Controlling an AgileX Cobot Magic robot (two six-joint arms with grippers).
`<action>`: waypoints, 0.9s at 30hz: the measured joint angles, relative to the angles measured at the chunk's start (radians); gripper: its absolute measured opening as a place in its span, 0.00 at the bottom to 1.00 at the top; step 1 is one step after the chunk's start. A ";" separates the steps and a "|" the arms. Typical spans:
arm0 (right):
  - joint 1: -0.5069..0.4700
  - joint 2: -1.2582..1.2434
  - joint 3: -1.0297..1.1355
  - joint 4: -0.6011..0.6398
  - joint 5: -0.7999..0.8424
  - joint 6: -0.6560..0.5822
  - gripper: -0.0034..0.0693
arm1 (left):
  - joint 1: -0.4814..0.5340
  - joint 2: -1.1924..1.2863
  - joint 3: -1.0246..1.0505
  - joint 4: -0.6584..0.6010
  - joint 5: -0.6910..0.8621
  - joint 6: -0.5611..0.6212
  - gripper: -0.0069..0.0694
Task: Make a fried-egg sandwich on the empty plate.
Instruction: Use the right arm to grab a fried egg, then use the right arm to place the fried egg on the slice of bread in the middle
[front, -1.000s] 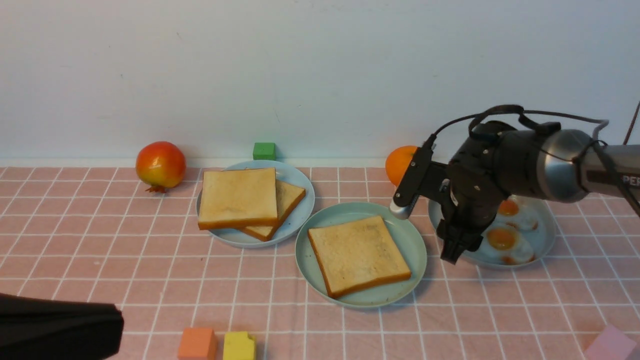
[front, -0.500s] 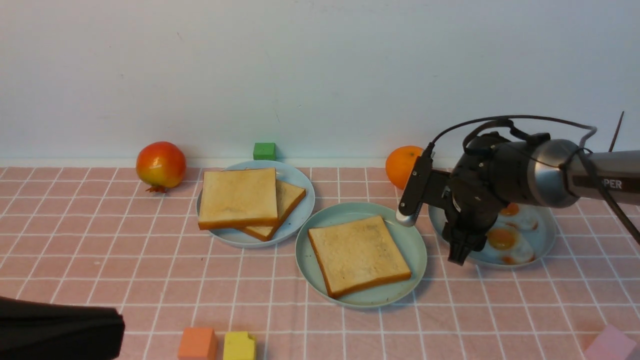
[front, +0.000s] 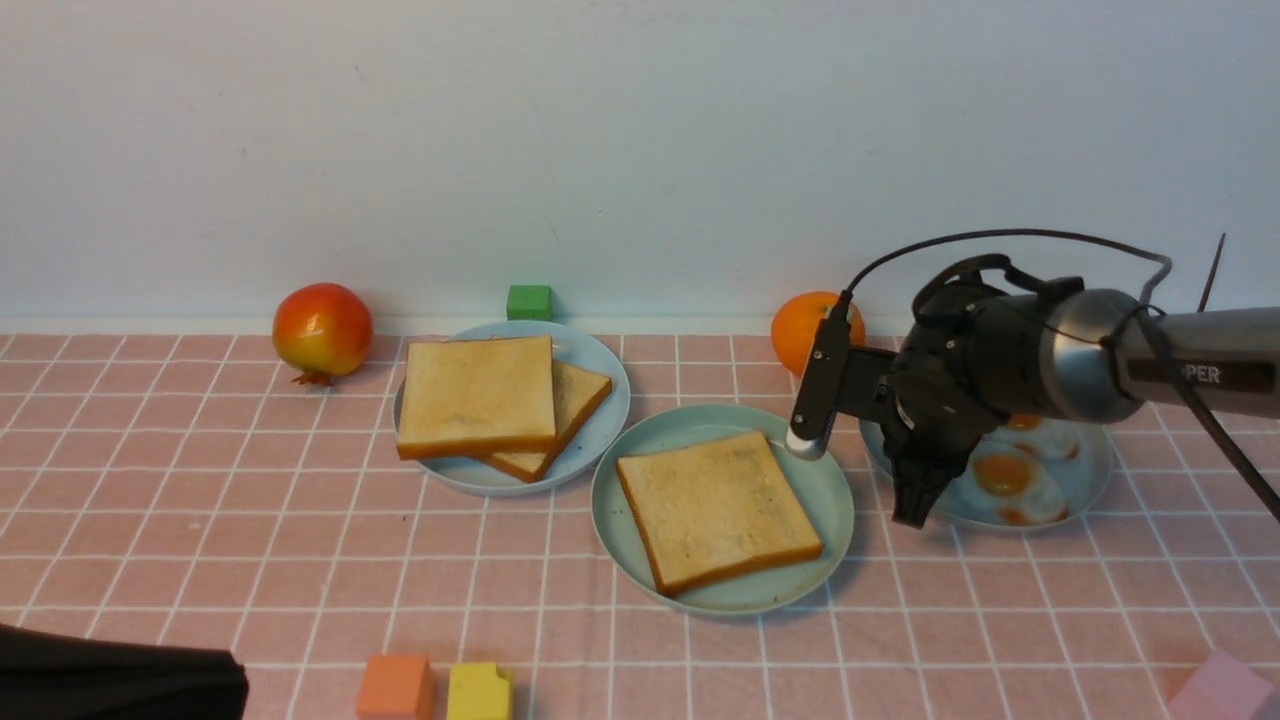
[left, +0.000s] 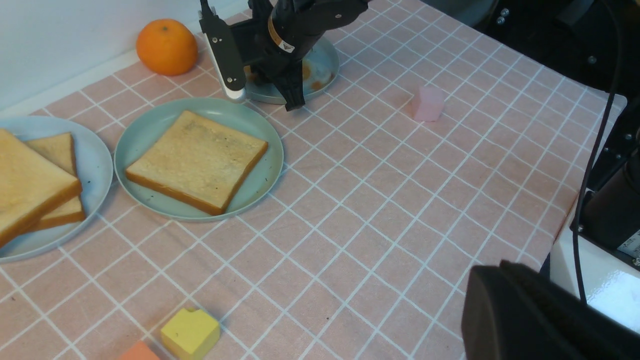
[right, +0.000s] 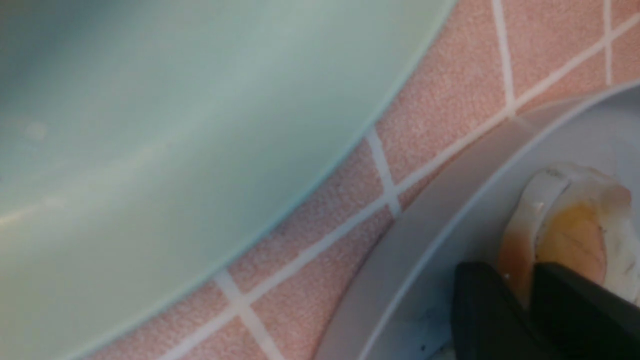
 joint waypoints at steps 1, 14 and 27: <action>0.000 0.000 0.000 0.000 0.002 0.000 0.25 | 0.000 0.000 0.000 -0.003 0.001 0.000 0.11; 0.032 -0.214 0.006 0.065 0.138 0.073 0.16 | 0.000 0.000 0.000 0.025 0.002 0.000 0.11; 0.405 -0.346 0.006 0.105 0.276 0.307 0.16 | 0.000 0.000 0.002 0.068 0.047 0.000 0.11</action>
